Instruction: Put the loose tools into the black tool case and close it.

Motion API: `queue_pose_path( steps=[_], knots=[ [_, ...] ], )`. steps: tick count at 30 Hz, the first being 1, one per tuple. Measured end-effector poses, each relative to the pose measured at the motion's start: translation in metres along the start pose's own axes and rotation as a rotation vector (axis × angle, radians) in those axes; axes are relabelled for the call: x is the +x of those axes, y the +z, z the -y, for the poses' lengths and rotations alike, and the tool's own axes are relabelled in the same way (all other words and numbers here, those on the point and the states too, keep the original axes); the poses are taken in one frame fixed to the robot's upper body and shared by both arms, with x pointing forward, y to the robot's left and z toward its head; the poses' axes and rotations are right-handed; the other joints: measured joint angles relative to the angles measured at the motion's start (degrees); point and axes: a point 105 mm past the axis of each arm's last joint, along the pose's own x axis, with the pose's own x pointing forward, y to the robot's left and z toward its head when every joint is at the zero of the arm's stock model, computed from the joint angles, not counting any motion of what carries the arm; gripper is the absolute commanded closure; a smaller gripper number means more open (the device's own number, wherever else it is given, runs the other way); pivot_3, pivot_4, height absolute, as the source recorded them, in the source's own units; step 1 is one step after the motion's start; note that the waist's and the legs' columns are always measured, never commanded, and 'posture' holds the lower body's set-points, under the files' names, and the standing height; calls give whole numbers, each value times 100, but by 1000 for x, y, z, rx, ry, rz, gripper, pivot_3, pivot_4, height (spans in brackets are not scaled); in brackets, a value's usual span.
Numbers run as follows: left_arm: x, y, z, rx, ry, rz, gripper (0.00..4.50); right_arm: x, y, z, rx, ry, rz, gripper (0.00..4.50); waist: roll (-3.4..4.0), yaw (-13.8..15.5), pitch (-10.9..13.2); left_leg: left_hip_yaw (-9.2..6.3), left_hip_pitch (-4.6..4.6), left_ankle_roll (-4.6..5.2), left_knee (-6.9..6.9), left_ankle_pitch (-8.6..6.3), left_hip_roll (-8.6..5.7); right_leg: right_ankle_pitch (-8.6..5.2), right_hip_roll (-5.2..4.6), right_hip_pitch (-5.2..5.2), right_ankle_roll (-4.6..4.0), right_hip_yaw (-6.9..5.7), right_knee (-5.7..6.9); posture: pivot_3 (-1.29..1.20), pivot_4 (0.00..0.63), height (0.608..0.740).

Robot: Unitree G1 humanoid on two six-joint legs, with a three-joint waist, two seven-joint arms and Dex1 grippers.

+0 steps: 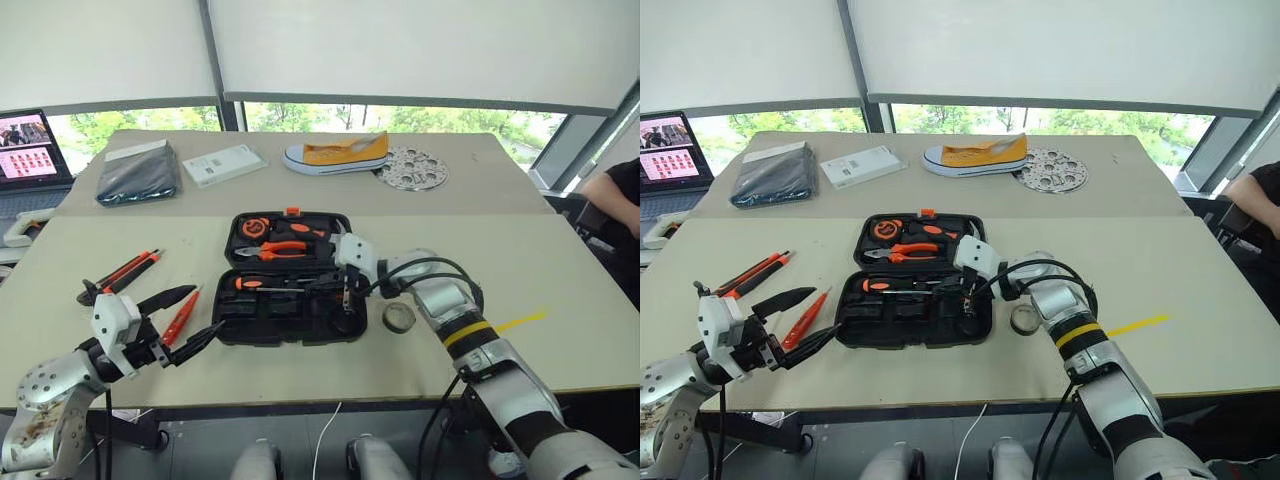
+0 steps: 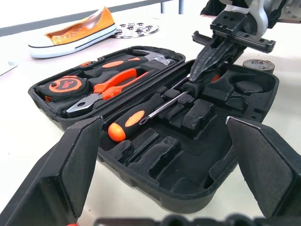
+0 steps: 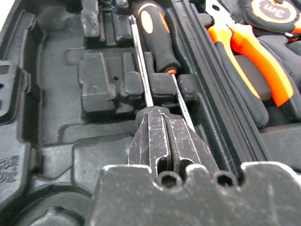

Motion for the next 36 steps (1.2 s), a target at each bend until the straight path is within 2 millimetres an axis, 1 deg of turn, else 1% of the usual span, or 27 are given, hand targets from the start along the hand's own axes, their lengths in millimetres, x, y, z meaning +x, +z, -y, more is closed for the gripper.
queue_pose_path(
  steps=[5,9,13,14,15,16,17,18,19,20,22,23,25,27,29,31,32,34,36],
  knots=[
    [-3,-5,2,-10,8,-21,0,7,0,-1,-20,13,-24,4438,0,-62,0,-1,21,0,-1,0,2,-2,0,16,-4,-1,6,0,150,740],
    [-4,-8,1,-2,24,-41,0,13,4,-2,-109,22,-61,4438,1,-117,-1,-1,52,-1,-6,-1,5,-14,2,43,-22,-1,6,0,150,740],
    [-6,-9,-3,-9,50,-49,0,12,8,1,-123,-13,-33,4438,1,-122,0,-1,48,-1,-8,-1,7,-22,3,38,-28,-2,7,0,150,740],
    [-9,-8,-6,-23,71,-47,0,10,9,2,-109,-16,-11,4179,1,-115,0,-2,42,-1,-8,-1,7,-20,2,33,-27,-1,6,0,150,740],
    [-15,-8,-10,-46,102,-46,0,5,12,1,-92,-12,33,3896,1,-106,1,-2,35,-1,-8,-1,7,-8,1,29,-12,-1,5,0,150,740],
    [-21,-8,-13,-57,131,-50,0,-3,15,0,-100,1,62,3748,2,-103,1,-2,25,-1,-8,-1,5,-7,-2,22,-9,-1,1,0,150,740],
    [-29,-9,-16,-76,158,-63,0,-15,18,-1,-118,18,93,3400,2,-94,2,-2,14,-6,-8,-4,3,-10,-4,14,-5,-2,-2,0,150,740],
    [-39,-12,-19,-91,185,-89,0,-28,22,-3,-134,27,136,3050,2,-85,2,-2,4,-13,-8,-8,3,-13,-6,8,0,-2,-6,0,150,740],
    [-52,-16,-23,-106,218,-121,0,-41,28,-4,-143,27,202,2824,1,-78,2,-2,2,-22,-8,-14,2,-15,-7,6,2,-1,-6,0,150,740],
    [-64,-19,-27,-118,250,-153,0,-54,34,-7,-145,29,272,2445,1,-76,2,-2,1,-32,-8,-21,3,-19,-6,5,2,-1,-9,0,150,740],
    [-84,-23,-36,-132,307,-200,0,-73,42,-13,-157,36,354,1818,1,-73,2,-2,3,-39,-9,-27,3,-24,-6,5,2,-2,-8,0,150,740],
    [-97,-25,-41,-143,339,-229,0,-84,44,-17,-161,32,384,1429,1,-65,3,-2,1,-40,-10,-28,4,-27,-6,4,1,-4,-8,0,150,740],
    [-126,-32,-49,-185,419,-294,0,-105,37,-26,-161,8,393,786,-1,-52,2,-2,5,-51,-10,-35,5,-41,-7,5,0,-7,-11,0,150,740],
    [-160,-40,-57,-229,550,-349,0,-128,22,-36,-142,-11,389,26,-2,-45,2,1,6,-56,-10,-38,3,-46,-11,6,3,-6,-13,0,150,740],
    [-175,-44,-59,-260,619,-386,0,-138,15,-43,-134,-16,369,26,-2,-43,4,2,7,-56,-9,-38,4,-50,-12,3,8,-5,-10,0,150,740],
    [-180,-45,-58,-292,647,-412,0,-146,17,-46,-139,-26,358,26,-4,-41,5,2,11,-57,-9,-38,8,-78,-10,1,-3,-5,-7,0,150,740],
    [-182,-46,-55,-335,658,-438,0,-151,17,-45,-144,-45,353,26,-9,-44,5,2,14,-58,-9,-38,11,-78,-10,1,-3,-4,-6,0,150,740],
    [-179,-44,-49,-407,653,-465,0,-159,16,-42,-141,-86,346,26,-19,-47,7,2,19,-62,-9,-41,15,-79,-10,4,-2,-4,-4,0,150,740],
    [-162,-35,-43,-438,601,-449,0,-161,15,-40,-136,-117,344,26,-20,-48,7,2,17,-71,-8,-46,17,-77,-14,0,-1,-1,-3,0,150,740]
  ],
)
